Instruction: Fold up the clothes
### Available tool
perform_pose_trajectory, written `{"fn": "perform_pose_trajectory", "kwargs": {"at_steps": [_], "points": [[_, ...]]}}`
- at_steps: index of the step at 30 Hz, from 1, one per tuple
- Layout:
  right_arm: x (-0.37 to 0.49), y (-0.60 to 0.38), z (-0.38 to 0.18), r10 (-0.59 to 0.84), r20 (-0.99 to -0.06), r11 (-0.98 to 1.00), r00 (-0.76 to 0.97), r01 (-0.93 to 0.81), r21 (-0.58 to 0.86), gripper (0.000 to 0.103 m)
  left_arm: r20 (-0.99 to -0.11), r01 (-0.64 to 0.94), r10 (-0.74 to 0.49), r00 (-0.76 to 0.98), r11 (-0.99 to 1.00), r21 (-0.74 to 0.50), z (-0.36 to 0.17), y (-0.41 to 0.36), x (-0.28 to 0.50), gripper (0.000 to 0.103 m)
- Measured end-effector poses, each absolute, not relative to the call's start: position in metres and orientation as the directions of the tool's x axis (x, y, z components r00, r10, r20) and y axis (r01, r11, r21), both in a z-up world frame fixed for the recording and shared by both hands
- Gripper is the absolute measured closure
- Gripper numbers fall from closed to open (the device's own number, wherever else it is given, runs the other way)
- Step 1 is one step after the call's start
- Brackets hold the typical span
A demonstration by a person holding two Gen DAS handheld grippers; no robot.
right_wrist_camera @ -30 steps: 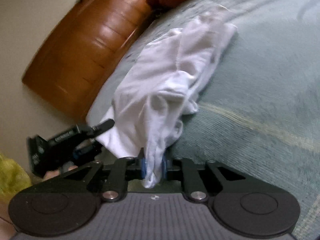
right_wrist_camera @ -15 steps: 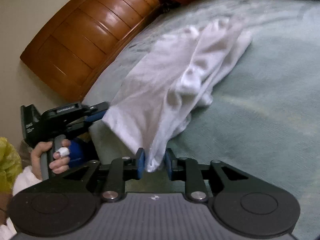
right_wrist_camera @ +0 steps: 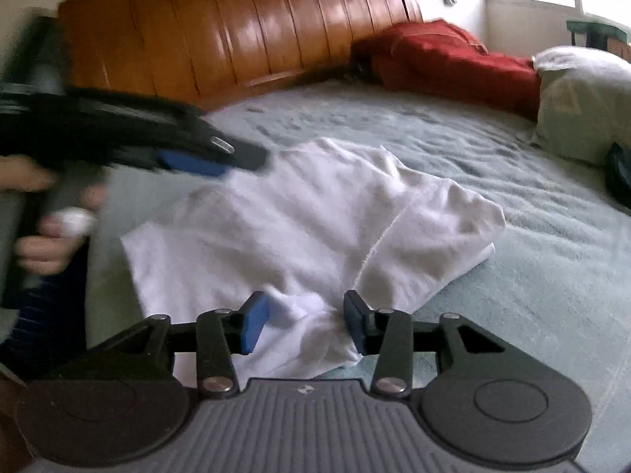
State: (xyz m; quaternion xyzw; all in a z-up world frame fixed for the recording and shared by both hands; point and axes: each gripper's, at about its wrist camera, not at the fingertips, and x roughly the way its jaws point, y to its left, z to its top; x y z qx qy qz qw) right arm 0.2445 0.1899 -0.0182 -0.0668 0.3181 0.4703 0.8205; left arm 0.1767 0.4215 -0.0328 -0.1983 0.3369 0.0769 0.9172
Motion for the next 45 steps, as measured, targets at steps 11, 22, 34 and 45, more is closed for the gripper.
{"fn": "perform_pose_trajectory", "kwargs": {"at_steps": [11,22,34,45], "points": [[0.226,0.145,-0.007,0.76,-0.567,0.567,0.319,-0.751,0.337,0.016,-0.638,-0.194,0.031,0.77,0.963,-0.188,0.006,0.393,0.216,0.02],[0.213,0.086,-0.007,0.699,-0.6,0.645,0.389,-0.705,0.294,0.008,-0.697,-0.295,0.171,0.697,0.954,-0.061,-0.025,0.392,0.251,0.02],[0.199,0.07,0.002,0.691,-0.594,0.665,0.411,-0.684,0.3,0.003,-0.705,-0.097,0.06,0.707,0.995,-0.012,-0.03,0.325,0.216,0.012],[0.182,0.05,0.013,0.683,-0.583,0.685,0.441,-0.665,0.299,0.001,-0.74,-0.075,0.041,0.671,0.997,-0.012,-0.032,0.295,0.183,0.009]]}}
